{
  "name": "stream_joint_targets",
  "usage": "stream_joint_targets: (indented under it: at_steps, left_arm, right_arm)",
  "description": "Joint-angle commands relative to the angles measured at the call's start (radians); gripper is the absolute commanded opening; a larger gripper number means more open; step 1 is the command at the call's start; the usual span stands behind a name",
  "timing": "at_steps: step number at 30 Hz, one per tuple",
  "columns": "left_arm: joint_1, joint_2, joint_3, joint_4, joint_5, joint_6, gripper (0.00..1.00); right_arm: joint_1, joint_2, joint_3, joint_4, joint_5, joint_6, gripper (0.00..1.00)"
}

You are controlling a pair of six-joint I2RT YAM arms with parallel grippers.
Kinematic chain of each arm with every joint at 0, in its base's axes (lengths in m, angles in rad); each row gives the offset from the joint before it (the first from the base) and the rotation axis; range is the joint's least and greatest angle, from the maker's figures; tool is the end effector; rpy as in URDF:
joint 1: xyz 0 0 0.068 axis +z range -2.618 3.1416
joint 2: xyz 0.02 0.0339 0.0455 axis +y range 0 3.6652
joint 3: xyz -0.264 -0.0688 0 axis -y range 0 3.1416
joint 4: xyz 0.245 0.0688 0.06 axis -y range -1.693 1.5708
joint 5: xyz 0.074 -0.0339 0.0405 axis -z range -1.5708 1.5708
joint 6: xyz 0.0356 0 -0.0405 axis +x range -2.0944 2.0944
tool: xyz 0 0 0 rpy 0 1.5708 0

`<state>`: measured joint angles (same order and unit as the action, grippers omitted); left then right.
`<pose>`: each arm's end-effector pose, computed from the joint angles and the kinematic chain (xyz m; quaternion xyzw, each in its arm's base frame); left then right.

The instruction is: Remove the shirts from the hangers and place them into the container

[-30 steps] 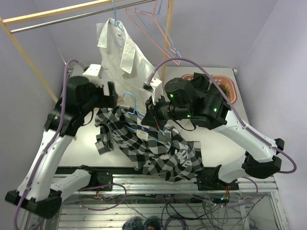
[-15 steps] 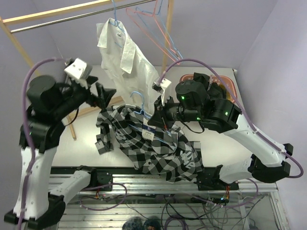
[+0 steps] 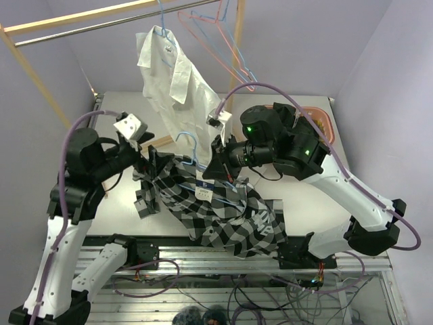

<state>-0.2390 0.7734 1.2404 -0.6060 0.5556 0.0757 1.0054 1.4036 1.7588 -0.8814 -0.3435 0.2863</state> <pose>0.1181 -0.0481 0.4474 0.2915 0.6884 -0.2577 0.6122 0.1388 0.2411 0.4613 -0.3803 0.7693 0.4141 0.3034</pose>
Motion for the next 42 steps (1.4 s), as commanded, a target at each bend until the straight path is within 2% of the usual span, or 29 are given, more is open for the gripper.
stream_joint_targets:
  at_steps: [1,10,17,25,33,38,41,42]
  left_arm:
    - [0.0,0.002,-0.064,0.073,0.037,0.012,0.96]
    - [-0.031,-0.025,-0.135,0.092,-0.012,0.013,0.95]
    - [-0.031,-0.072,-0.033,-0.008,-0.093,0.025,0.96]
    - [-0.031,-0.079,-0.04,-0.009,0.031,0.014,0.96]
    - [-0.031,-0.066,-0.074,0.026,0.129,0.008,0.95]
    - [-0.034,-0.066,-0.07,0.043,0.2,0.004,0.94]
    - [-0.034,-0.064,-0.072,0.055,0.206,0.004,0.89]
    - [-0.034,-0.062,-0.075,0.06,0.2,0.004,0.79]
  right_arm:
    - [0.0,0.007,0.017,0.054,-0.09,-0.013,0.01]
    - [0.0,0.033,0.032,0.054,-0.076,-0.012,0.0]
    - [-0.006,0.035,0.049,0.033,0.047,-0.015,0.0]
    - [-0.01,0.017,0.035,0.075,-0.044,-0.027,0.0]
    - [-0.01,0.032,0.132,0.048,-0.177,-0.054,0.0]
    - [-0.011,0.028,0.157,0.036,-0.185,-0.068,0.0]
    - [-0.01,0.026,0.157,0.036,-0.212,-0.072,0.0]
    - [-0.01,0.025,0.157,0.034,-0.207,-0.072,0.0]
